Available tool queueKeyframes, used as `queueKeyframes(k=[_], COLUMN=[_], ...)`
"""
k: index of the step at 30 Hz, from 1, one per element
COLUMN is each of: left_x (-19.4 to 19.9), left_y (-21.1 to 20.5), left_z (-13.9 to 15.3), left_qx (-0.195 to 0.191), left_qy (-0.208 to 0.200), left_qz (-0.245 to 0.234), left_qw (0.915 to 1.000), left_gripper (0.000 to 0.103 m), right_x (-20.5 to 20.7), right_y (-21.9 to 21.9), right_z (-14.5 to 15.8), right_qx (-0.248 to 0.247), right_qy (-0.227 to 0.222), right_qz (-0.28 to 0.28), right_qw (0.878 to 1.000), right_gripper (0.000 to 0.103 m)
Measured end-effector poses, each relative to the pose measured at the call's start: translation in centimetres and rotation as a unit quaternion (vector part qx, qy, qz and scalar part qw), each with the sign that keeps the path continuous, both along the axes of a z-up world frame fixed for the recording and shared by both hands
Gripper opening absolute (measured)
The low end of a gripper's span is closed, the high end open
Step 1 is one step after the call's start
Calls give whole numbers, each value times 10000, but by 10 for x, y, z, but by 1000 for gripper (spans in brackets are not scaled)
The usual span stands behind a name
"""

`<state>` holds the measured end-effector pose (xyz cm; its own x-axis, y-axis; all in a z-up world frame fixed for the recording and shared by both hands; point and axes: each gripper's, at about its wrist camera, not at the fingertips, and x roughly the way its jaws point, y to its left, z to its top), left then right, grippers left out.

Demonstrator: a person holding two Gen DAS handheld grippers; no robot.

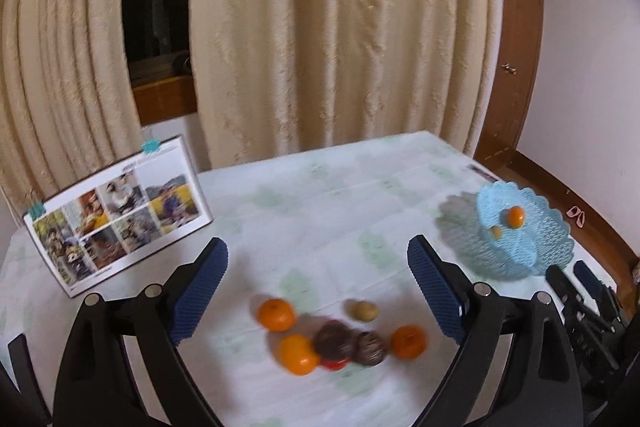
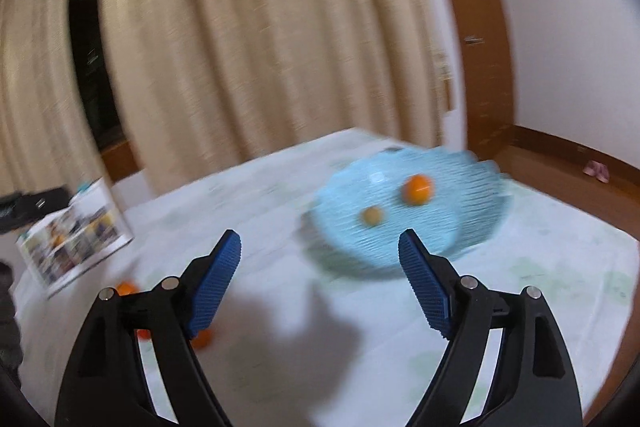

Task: Organize fruits
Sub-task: 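Move the left tool back and grasp the dark passion fruit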

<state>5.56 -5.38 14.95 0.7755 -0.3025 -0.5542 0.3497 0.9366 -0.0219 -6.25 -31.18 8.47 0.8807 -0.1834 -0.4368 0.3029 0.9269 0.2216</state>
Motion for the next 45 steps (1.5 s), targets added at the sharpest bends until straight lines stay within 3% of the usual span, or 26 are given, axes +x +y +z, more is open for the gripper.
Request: queueKeyframes(k=[5,10,19,24,26,28,29,33,37,45], left_x=[21,27,40,38,37,35,36,36,28,15], left_y=[19,8,-17,-21,-27,-30,-29,-24,-13,5], left_z=[-22,-45,-98,-106,-110,-111,-111,-100,-70,-29], left_qx=[-154,-156,323,350,439,539,492,414,238,12], left_qy=[745,1229,1913,1879,1813,1729,1777,1649,1289,774], left_qz=[-255,-829,-916,-1055,-1080,-1071,-1085,-963,-920,-706], left_qw=[9968,9888,9767,9759,9765,9776,9769,9807,9871,9945], left_gripper=[91,89,66,66,60,43,40,40,40,40], right_x=[21,33,33,38,40,42,42,47,56,80], right_y=[41,48,45,46,48,49,50,49,52,74], right_z=[-12,-30,-45,-47,-48,-49,-49,-48,-48,-60], right_qx=[78,335,565,652,682,714,727,838,873,578], right_qy=[467,824,1064,1162,1192,1217,1223,1270,1367,1670], right_qz=[877,1044,1152,1232,1287,1340,1363,1517,1715,1987], right_qw=[9950,9905,9860,9834,9821,9809,9804,9767,9717,9640], right_gripper=[83,83,83,83,83,83,83,83,83,80])
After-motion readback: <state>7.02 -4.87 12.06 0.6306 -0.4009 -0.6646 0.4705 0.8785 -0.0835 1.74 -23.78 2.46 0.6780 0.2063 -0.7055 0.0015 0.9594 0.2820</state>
